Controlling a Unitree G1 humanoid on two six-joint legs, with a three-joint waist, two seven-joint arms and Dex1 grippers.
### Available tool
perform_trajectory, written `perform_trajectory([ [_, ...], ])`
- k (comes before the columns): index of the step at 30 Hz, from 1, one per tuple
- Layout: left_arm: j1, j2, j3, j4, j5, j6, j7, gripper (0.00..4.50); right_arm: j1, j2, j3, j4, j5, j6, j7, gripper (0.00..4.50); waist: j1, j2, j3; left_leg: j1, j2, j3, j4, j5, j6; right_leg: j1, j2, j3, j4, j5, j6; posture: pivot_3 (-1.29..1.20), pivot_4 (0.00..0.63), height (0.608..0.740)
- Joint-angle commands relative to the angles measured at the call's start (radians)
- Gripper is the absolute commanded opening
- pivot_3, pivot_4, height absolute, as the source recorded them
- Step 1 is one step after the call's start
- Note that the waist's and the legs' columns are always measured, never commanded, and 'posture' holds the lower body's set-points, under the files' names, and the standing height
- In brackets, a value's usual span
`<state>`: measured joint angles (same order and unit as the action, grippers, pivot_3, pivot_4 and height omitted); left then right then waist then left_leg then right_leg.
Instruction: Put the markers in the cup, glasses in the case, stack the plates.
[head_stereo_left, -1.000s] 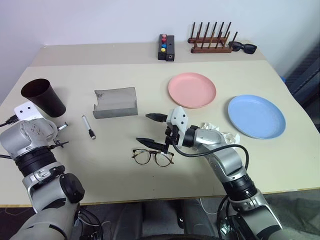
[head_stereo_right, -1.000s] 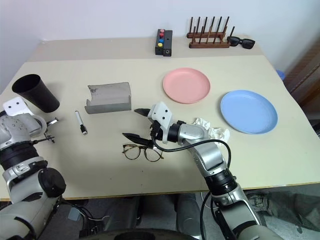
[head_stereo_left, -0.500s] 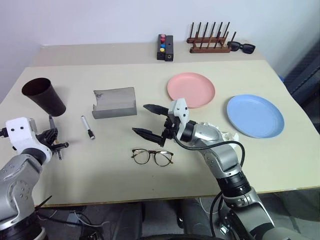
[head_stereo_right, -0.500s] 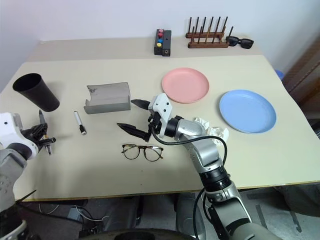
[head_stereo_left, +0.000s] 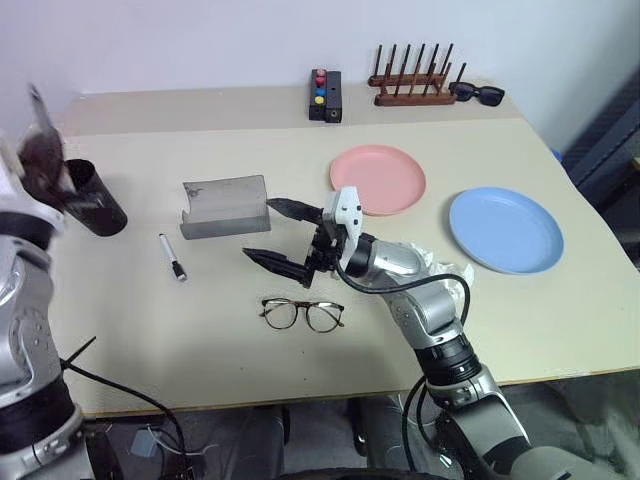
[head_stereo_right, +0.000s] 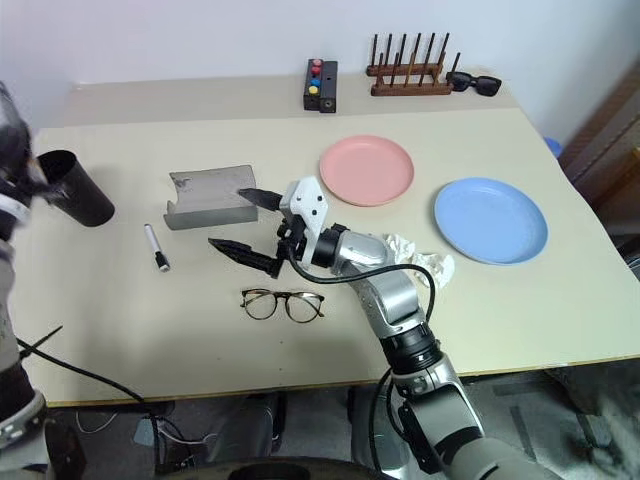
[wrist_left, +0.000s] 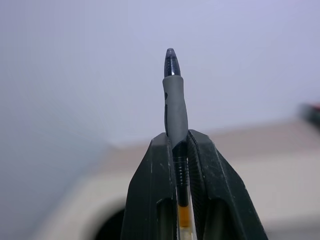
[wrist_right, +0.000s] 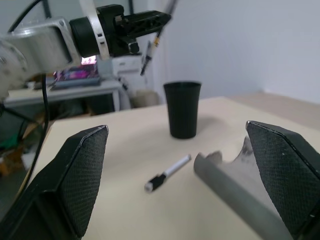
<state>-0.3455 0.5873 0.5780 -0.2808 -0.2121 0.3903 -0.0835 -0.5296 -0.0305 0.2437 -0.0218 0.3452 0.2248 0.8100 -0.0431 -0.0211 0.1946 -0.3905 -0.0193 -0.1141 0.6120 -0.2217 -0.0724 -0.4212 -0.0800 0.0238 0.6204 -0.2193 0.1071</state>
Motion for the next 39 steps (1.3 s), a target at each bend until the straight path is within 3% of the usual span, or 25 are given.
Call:
perform_trajectory([
  [1,-0.075,0.01,-0.007,0.178,0.118,-0.196,0.113,0.01,-0.027,0.044,-0.007,-0.019,0.022,-0.029,-0.022,4.5,0.001,0.0,0.0,0.0,0.0,0.0,0.0,0.0,0.0,0.0,0.0,0.0,0.0,0.0,0.0,0.0,0.15,0.74],
  [9,-0.219,-0.015,-0.066,0.552,0.145,-0.569,0.135,0.01,-0.027,0.065,-0.018,-0.021,0.059,-0.026,-0.017,4.5,0.007,-0.001,0.0,-0.001,0.0,0.0,0.001,0.0,0.0,0.0,0.0,0.0,0.0,0.001,0.001,0.0,0.15,0.74],
  [22,-0.379,0.037,-0.101,0.993,0.151,-0.928,0.162,0.01,-0.014,0.057,-0.014,-0.039,0.077,-0.007,-0.018,4.5,0.002,-0.001,0.0,-0.001,0.0,0.0,0.001,0.0,0.0,-0.003,0.0,0.0,0.004,0.001,0.001,0.0,0.15,0.74],
  [31,-0.427,0.035,-0.136,1.137,0.189,-0.965,0.263,0.01,-0.015,0.051,-0.017,-0.039,0.08,-0.005,-0.017,4.5,0.0,-0.001,0.0,-0.001,0.0,0.0,0.001,0.0,0.0,-0.003,0.0,0.0,0.007,0.001,0.002,0.0,0.15,0.74],
  [39,-0.432,0.011,-0.152,1.152,0.162,-0.934,0.254,0.01,-0.015,0.048,-0.019,-0.041,0.08,-0.006,-0.016,4.5,0.0,-0.001,0.0,-0.001,0.0,0.0,0.001,0.0,0.0,-0.004,0.0,0.0,0.007,0.001,0.002,0.0,0.15,0.74],
])
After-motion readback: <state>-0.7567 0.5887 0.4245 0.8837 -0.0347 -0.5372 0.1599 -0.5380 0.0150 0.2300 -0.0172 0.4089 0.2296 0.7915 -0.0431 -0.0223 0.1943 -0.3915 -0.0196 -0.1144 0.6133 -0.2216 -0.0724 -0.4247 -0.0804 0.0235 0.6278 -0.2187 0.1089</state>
